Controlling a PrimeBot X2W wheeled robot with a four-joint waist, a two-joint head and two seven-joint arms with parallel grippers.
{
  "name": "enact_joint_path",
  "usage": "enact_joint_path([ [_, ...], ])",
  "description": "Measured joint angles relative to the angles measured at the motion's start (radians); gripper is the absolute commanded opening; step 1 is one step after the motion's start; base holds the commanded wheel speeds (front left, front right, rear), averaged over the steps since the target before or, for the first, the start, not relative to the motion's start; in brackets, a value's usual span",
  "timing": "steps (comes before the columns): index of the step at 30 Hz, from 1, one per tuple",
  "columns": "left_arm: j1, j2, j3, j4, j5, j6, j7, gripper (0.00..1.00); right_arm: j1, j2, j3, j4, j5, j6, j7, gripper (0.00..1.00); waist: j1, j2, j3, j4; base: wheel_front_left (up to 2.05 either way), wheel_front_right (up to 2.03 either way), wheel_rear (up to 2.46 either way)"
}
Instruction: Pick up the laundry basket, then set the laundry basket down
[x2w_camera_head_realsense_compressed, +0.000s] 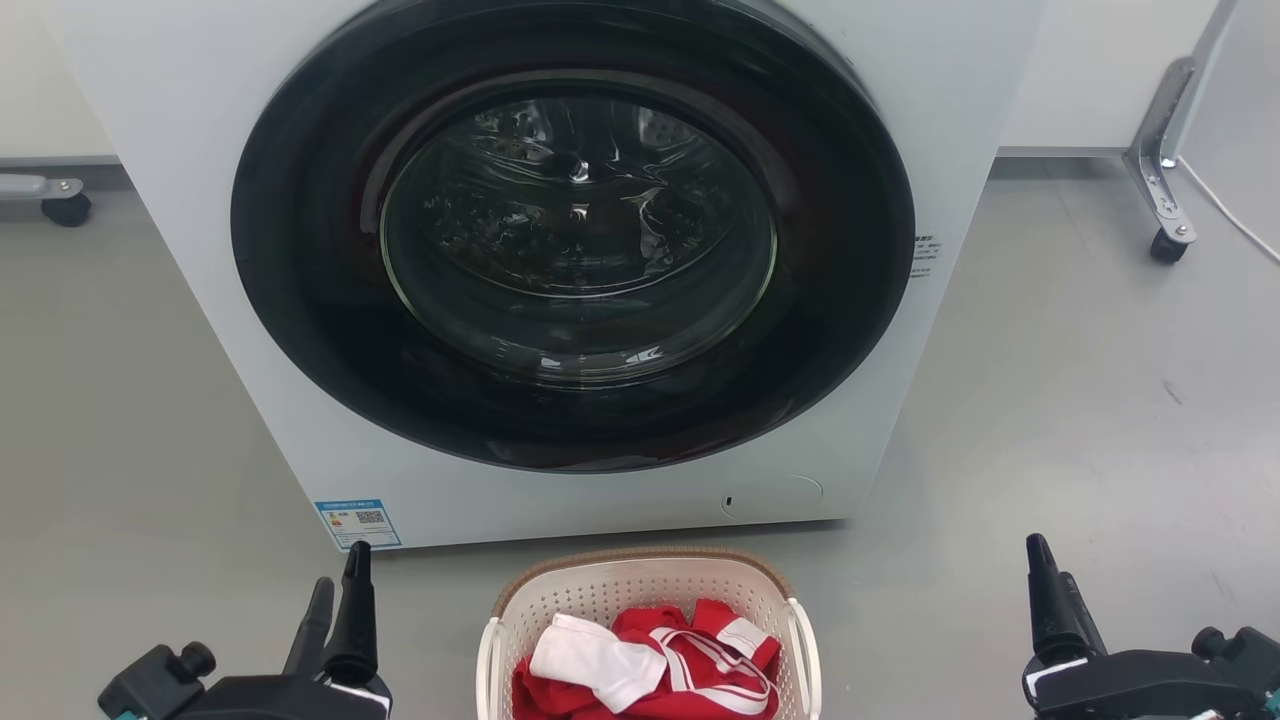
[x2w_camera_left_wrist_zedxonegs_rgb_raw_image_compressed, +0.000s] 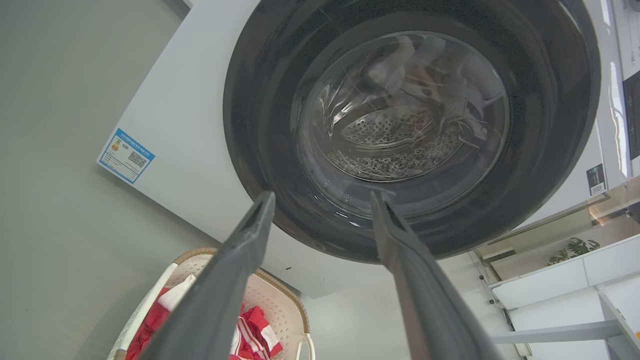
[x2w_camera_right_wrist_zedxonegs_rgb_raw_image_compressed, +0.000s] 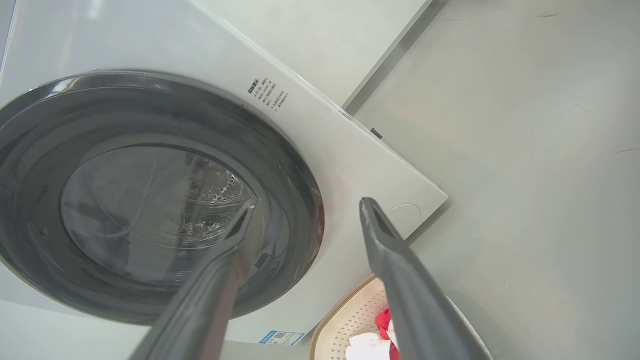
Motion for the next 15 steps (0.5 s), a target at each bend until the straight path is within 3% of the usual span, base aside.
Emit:
enact_joint_path([
  [15,0.023,0.016,-0.051,-0.037,0.312,0.036,-0.054,1.0,0.028,0.001,0.03,-0.043,-0.26,-0.038,-0.056,1.0,0.0,0.0,-0.003,0.0,0.0,0.0,0.0],
])
